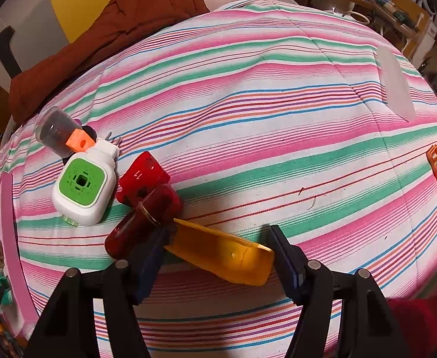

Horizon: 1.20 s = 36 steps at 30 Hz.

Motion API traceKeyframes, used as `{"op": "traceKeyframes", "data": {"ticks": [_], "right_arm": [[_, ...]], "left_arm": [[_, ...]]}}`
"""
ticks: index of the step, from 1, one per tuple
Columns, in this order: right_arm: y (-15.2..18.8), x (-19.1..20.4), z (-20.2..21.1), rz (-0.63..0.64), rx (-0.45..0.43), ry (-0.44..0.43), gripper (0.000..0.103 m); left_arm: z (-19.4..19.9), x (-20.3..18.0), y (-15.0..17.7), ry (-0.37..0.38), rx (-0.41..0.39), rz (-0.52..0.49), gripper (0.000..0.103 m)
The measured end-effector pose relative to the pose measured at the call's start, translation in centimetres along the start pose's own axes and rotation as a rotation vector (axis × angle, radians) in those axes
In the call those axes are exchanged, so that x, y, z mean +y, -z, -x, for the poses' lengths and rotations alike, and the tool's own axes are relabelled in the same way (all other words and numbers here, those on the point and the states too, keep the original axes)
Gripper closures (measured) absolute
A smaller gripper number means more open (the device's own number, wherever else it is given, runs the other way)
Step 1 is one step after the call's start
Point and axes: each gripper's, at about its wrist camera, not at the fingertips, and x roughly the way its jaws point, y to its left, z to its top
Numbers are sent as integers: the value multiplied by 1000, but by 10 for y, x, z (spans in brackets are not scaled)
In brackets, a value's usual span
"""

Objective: Organize rigid objects
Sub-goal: 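Set the teal spool in the tray beside the brown piece and open the left tool, then lift the orange translucent piece with the right tool and carry it toward the tray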

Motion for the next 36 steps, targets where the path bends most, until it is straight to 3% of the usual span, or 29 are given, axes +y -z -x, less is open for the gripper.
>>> {"op": "traceKeyframes", "data": {"ticks": [7,17,36], "right_arm": [[-1,3,0,15,-5,8,35],[1,8,1,47,-15,16,35],[10,17,5,107,-9,22,35]], "left_arm": [[28,-5,5,-45,-84,-13,31],[62,-7,15,-16,-148,-2,31],[65,2,32,-13,-114,30,31]]}}
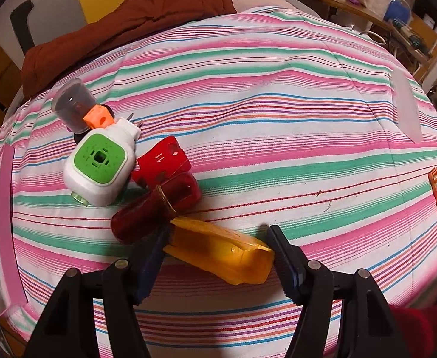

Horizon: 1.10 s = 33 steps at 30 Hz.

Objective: Organize rigid objects
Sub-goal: 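Lift the orange translucent piece with the right tool and carry it toward the tray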

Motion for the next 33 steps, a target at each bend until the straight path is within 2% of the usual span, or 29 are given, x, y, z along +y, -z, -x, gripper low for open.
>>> {"op": "traceKeyframes", "data": {"ticks": [12,21,26,28,31,33], "right_arm": [[24,25,6,67,20,-57,35],[52,57,15,108,23,-214,35],[54,77,13,100,25,-325,35],[55,90,12,117,24,-333,35],[59,104,14,144,12,-297,35],[61,107,18,138,13,-315,35]], "left_arm": [[-4,14,5,24,22,61,31],[-9,26,11,33,47,103,31],[-8,30,12,25,46,108,35],[-8,30,12,22,44,109,35],[-7,30,12,19,44,102,35],[-5,31,12,1,38,94,35]]}}
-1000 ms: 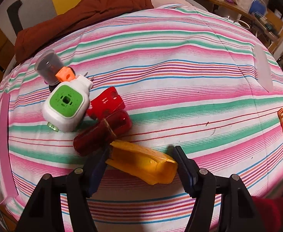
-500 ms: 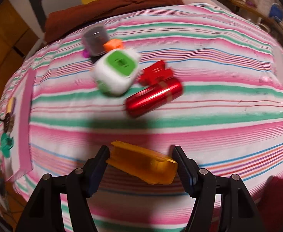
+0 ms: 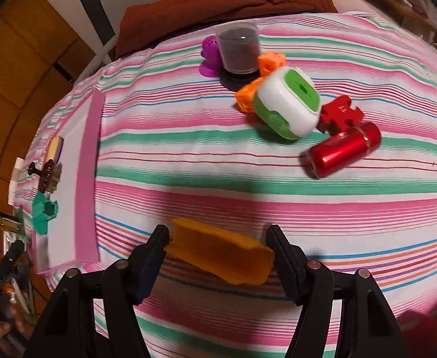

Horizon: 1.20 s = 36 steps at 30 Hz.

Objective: Organize rigid objects
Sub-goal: 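Lift the orange translucent piece with the right tool and carry it toward the tray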

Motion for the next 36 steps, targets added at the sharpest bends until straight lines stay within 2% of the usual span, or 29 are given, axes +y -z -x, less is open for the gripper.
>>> {"op": "traceKeyframes", "data": {"ticks": [6,12,15,19,23,31,36], "right_arm": [[-9,43,16,73,-50,-76,35],[-5,133,19,292,-78,-165,35],[4,175,8,386,-56,-205,35],[22,219,-17,495,-8,-205,35],[38,240,-35,560,31,-193,35],[50,259,-69,590,67,-165,35],[57,264,-73,596,48,-149,34]], "left_arm": [[4,5,-2,-45,-17,3,35],[9,15,-1,-62,-27,25,35],[9,19,0,-66,-25,33,35],[11,26,1,-72,-30,51,35],[11,35,2,-84,-31,75,35],[10,47,6,-95,-30,103,35],[8,52,8,-98,-20,117,35]]}}
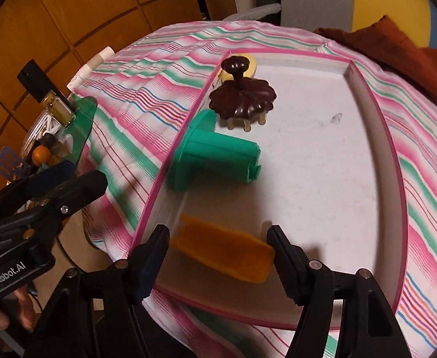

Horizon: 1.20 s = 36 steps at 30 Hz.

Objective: Organize rigid objects
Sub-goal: 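Lift the orange translucent piece with the right tool and carry it toward the tray, then lower the orange piece into the tray and open the right tool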

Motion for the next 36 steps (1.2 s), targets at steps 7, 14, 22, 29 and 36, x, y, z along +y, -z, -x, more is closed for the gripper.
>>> {"op": "traceKeyframes", "data": {"ticks": [7,14,22,29,36], "right_arm": [[0,-6,4,-38,-13,-38,28],[2,-7,11,-43,-36,-39,26],[4,-15,31,-33,-93,15,25],[5,-38,60,-41,-165,88,25],[8,-76,89,-66,-215,170,22]], "left_arm": [[6,2,-2,-2,-17,5,35],[12,-5,-4,22,-27,-10,35],[22,-21,-6,40,-52,-52,35],[26,-34,-8,60,-58,-81,35],[30,-48,-12,83,-65,-110,35]]}}
